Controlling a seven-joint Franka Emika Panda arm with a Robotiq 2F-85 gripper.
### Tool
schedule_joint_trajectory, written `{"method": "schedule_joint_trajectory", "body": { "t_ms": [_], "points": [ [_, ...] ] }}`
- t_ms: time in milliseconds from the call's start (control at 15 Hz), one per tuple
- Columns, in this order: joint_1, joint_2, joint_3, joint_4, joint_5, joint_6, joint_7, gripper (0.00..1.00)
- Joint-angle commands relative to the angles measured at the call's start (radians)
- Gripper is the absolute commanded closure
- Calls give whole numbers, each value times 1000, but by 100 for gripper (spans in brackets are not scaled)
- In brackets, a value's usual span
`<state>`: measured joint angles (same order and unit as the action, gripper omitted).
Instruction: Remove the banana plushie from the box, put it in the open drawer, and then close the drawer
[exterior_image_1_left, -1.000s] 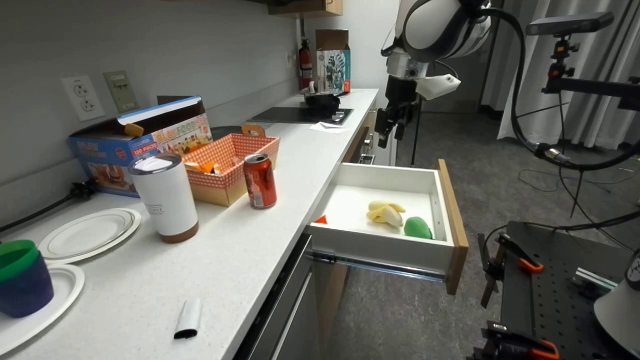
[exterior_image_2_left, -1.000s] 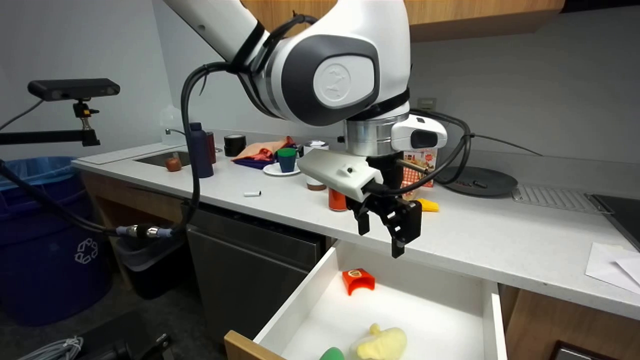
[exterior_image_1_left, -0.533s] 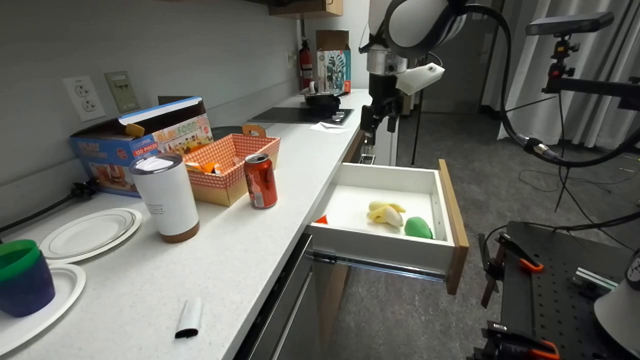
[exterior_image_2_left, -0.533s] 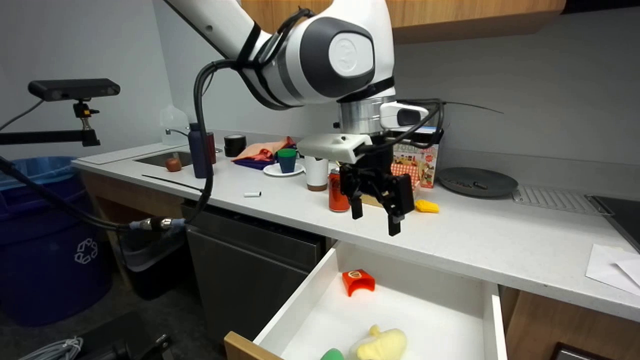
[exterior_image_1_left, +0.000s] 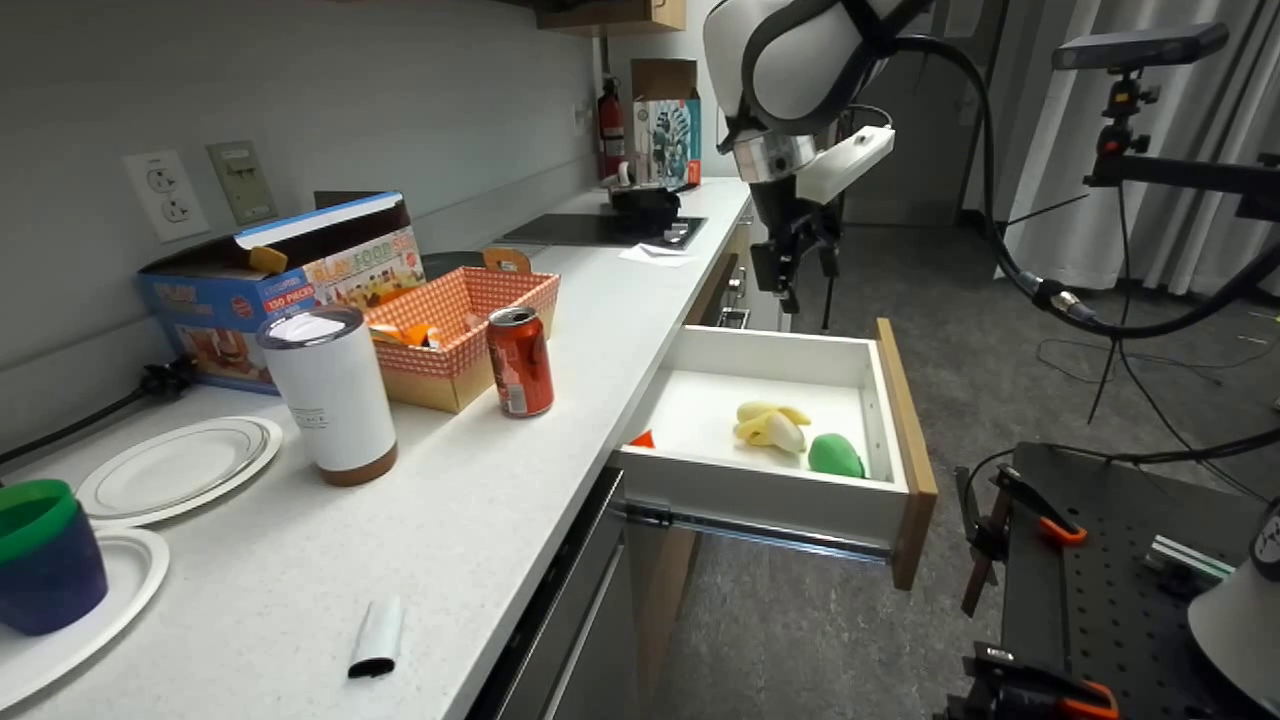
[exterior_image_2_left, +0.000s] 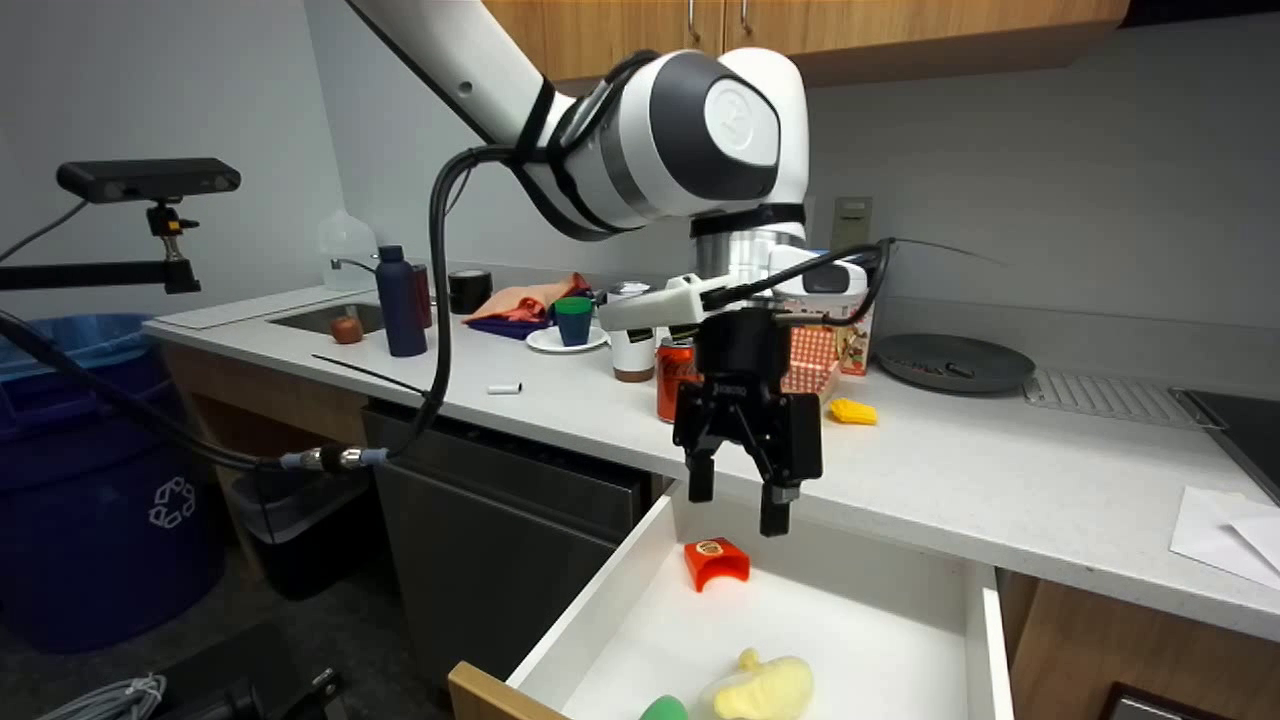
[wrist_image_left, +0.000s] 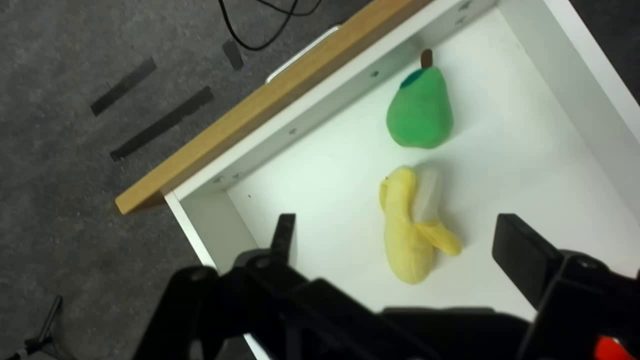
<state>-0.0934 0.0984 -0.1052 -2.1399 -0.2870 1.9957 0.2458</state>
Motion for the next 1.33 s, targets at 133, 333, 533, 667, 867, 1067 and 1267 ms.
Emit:
{"method": "schedule_joint_trajectory", "body": {
  "t_ms": [133,333,533,667,867,1067,1267],
  "points": [
    [-24,-17,-53,-42,-58,-143,62,0],
    [-44,-16,-80,-66,-72,-193,77,0],
    [-63,3,-98,-83,-71,-210,73,0],
    [-75,19,-108,-92,-67,-210,61,0],
    [-89,47,-123,-104,-63,-195,61,0],
    [-98,72,-132,-107,-54,-185,63,0],
    [-101,98,-137,-99,-50,-193,67,0]
  ]
}}
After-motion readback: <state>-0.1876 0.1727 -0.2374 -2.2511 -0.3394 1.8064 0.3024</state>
